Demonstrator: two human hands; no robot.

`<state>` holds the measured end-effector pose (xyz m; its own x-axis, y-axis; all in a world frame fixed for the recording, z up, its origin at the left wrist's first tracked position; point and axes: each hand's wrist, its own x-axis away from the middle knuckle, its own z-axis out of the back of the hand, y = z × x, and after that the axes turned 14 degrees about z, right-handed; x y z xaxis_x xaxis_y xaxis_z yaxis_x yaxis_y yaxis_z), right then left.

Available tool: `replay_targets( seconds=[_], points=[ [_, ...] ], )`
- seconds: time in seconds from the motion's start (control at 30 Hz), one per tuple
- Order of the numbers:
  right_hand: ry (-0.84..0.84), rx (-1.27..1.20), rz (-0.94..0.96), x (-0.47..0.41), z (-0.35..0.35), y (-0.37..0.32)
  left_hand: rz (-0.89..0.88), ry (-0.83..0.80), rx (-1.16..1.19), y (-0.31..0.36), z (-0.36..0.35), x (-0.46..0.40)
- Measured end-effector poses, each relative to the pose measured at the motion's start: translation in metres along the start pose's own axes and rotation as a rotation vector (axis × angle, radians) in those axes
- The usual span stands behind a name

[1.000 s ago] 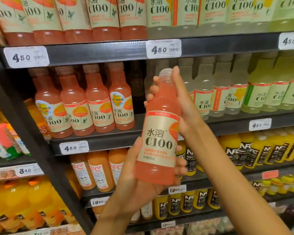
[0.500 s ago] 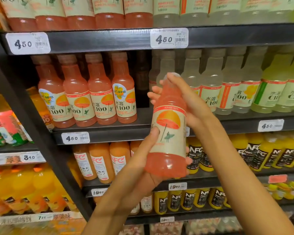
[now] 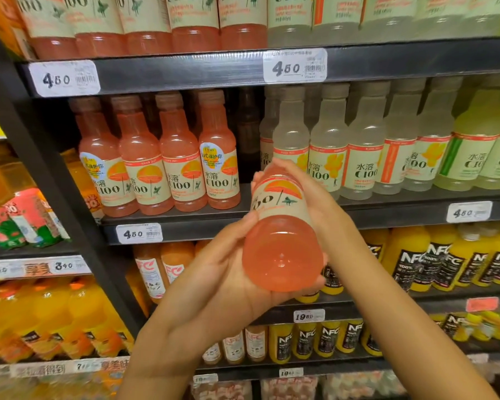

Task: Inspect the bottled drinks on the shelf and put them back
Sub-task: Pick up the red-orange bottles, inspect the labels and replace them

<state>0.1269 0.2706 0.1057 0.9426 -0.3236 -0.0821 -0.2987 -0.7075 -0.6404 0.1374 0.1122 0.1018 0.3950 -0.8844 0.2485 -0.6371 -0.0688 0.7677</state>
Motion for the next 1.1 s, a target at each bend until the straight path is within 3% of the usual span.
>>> replay_targets(
  seconds=[0.03,0.1,0.17,0.27,0.47,0.57,0.67,0.77,0.93,1.1],
  points=[
    [0.021,-0.008,0.037,0.000,-0.002,-0.002,0.019,-0.102,0.045,-0.006,0.007,0.001],
    [-0.026,0.014,0.155,-0.003,-0.005,-0.005,0.059,-0.149,-0.013,-0.017,0.018,0.004],
    [-0.138,0.050,0.237,-0.005,-0.008,-0.008,0.079,-0.090,-0.105,-0.028,0.026,0.005],
    [-0.280,0.317,0.369,0.000,-0.012,-0.014,-0.026,0.041,-0.355,-0.039,0.038,-0.005],
    [-0.335,0.621,0.580,0.026,-0.028,-0.022,-0.308,0.183,-0.687,-0.034,0.045,-0.024],
    [-0.460,0.700,0.679,0.039,-0.031,-0.018,-0.378,0.210,-0.801,-0.030,0.049,-0.034],
    [-0.636,0.763,0.720,0.045,-0.029,-0.019,-0.429,0.239,-0.832,-0.029,0.052,-0.043],
    [-0.698,0.786,0.722,0.048,-0.023,-0.027,-0.512,0.292,-0.827,-0.025,0.051,-0.047],
    [-0.700,0.819,0.730,0.048,-0.025,-0.033,-0.568,0.291,-0.851,-0.020,0.050,-0.050],
    [-0.632,0.710,0.723,0.042,-0.031,-0.033,-0.440,0.162,-0.835,-0.024,0.053,-0.040]
  ],
)
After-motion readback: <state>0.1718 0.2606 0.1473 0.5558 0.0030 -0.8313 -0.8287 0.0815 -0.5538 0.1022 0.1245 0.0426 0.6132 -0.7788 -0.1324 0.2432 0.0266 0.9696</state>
